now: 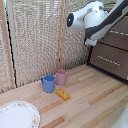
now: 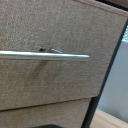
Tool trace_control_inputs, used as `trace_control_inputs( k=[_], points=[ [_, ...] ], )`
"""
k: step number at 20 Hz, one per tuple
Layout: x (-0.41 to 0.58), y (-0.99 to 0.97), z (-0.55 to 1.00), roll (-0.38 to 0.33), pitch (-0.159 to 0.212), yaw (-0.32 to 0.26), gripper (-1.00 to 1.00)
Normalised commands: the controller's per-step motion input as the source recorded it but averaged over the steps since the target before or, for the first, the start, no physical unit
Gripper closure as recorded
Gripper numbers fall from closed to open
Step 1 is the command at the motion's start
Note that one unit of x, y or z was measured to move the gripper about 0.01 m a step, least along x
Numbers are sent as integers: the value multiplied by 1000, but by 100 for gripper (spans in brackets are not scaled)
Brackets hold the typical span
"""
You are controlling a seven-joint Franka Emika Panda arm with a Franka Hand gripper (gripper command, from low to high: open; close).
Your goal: Propose to navigate your clamp on the clench of the first drawer. Use gentle force to register to the cabinet. Send posterior your swing mandate till over it lurks, a cup of pink essence. Fortify your grip after aiming concentric with the pink cup’s periphery. Manoeuvre the pink towards the cabinet's top. Drop your compression till the cup is resting inside.
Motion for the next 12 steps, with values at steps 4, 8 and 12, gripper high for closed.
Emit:
trace_control_inputs(
  k=[4, 8, 12],
  points=[
    [-6, -497, -34, -77, 23, 213, -100],
    [0, -440, -58, -63, 44, 238, -100],
    [-36, -421, -22, -50, 62, 233, -100]
  ],
)
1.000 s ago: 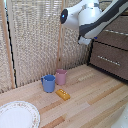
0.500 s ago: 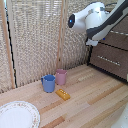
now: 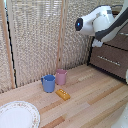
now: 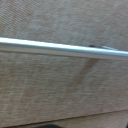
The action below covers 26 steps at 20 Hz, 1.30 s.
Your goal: Propose to navigate your clamp on the clench of the first drawer. Use gentle force to register to the cabinet. Send posterior your swing mandate till over it lurks, a cup of pink essence. Fortify your grip after aiming concentric with the pink cup’s periphery. Manoeuvre the pink towards the cabinet's top. Drop your compression till the cup is resting inside.
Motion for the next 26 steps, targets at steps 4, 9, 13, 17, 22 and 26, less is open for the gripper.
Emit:
trace_control_inputs(
  k=[4, 9, 13, 17, 22, 26],
  points=[
    [-49, -471, -49, -27, 62, 226, -100],
    [-88, -526, -6, -6, 13, 218, -100],
    [-115, -515, 25, 0, 0, 200, 100],
    [-11, -257, 4, 4, 0, 57, 100],
    [0, 35, 11, -16, 5, 28, 100],
    [66, 24, 35, -7, 78, 6, 100]
  ],
)
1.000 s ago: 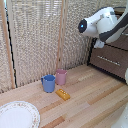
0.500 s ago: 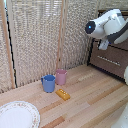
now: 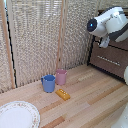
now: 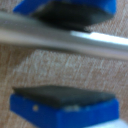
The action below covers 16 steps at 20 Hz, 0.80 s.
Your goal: Propose to navigate your clamp on the clench of the first drawer. Use gentle force to register to the cabinet. Send posterior your swing mandate till over it lurks, a cup of pink essence. Fortify your grip after aiming concentric with the pink cup’s periphery. Manoeuvre the pink towards the cabinet's top. Drop your compression till the cup is resting inside.
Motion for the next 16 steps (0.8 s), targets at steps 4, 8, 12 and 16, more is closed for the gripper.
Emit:
trace_control_inputs(
  k=[4, 8, 12, 16],
  points=[
    [24, 300, -21, 33, 122, 11, 100],
    [0, 906, -226, -22, 52, 22, 100],
    [156, 876, -69, -21, 16, -91, 100],
    [0, 509, 0, -2, -1, -274, 100]
  ],
)
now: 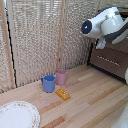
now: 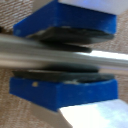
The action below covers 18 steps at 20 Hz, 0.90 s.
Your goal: Propose to navigate your clamp on the clench of the first drawer. Use gentle force to register to the cabinet. Send posterior your swing mandate till over it lurks, a cup of pink essence. Fortify your grip after aiming concentric with the pink cup’s periphery. Manoeuvre the pink towards the cabinet's top. Drop your compression till the cup is resting inside.
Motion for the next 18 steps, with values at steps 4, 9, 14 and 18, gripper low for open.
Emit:
trace_control_inputs(
  k=[4, 9, 14, 18],
  points=[
    [0, 311, 0, 0, 0, -331, 100],
    [0, 369, -10, 0, -12, -313, 100],
    [-1, 301, 0, 0, -10, -33, 100],
    [589, 314, 56, -62, -20, -155, 100]
  ],
)
